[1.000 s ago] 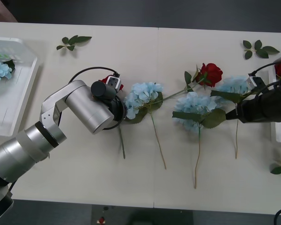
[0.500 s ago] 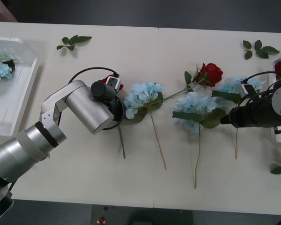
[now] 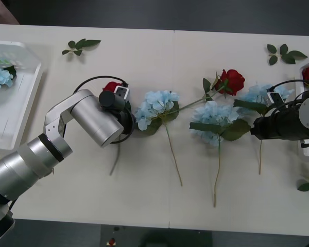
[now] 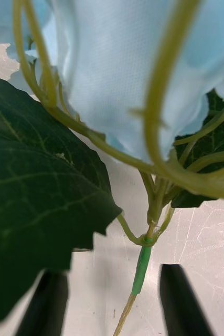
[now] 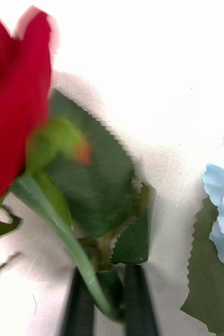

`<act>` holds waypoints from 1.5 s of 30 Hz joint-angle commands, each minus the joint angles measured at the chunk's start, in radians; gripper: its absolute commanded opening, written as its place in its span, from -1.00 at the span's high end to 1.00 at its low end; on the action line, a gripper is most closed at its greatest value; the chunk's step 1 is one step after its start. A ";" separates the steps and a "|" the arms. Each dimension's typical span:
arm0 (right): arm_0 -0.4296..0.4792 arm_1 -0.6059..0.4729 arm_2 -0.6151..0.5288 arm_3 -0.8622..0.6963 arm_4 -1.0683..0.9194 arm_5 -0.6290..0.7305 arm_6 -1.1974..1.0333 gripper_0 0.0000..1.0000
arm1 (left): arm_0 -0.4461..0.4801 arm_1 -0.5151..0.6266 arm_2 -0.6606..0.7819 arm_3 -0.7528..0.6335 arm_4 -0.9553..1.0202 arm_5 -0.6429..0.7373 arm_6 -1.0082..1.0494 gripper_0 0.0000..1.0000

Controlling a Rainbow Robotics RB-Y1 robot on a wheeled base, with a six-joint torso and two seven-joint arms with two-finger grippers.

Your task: Put the red flowers into the right box and the blue flowers into the left box

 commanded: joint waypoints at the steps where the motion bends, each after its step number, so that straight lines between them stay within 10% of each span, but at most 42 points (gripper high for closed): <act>1: -0.014 -0.012 0.009 -0.015 0.000 -0.005 0.043 1.00 | -0.045 -0.004 0.003 -0.008 0.001 -0.007 0.006 1.00; 7: -0.014 -0.012 0.006 -0.017 -0.006 -0.011 0.049 0.99 | -0.049 0.003 0.003 -0.011 -0.001 -0.007 0.003 1.00; 9: -0.014 -0.012 0.002 -0.018 -0.006 -0.017 0.054 -0.69 | -0.049 0.021 0.003 -0.036 -0.001 -0.007 0.003 1.00; 10: -0.014 -0.012 -0.002 -0.020 -0.007 -0.019 0.057 -1.00 | -0.049 0.036 0.005 -0.059 0.001 -0.007 0.005 1.00; 28: -0.014 -0.023 -0.198 -0.135 -0.196 0.203 0.198 -1.00 | -0.048 0.285 0.253 -0.507 0.444 -0.006 0.036 1.00; 45: -0.017 -0.023 -0.437 -0.165 -0.725 0.415 0.445 -1.00 | -0.178 -0.022 0.398 -0.556 0.306 -0.020 0.361 1.00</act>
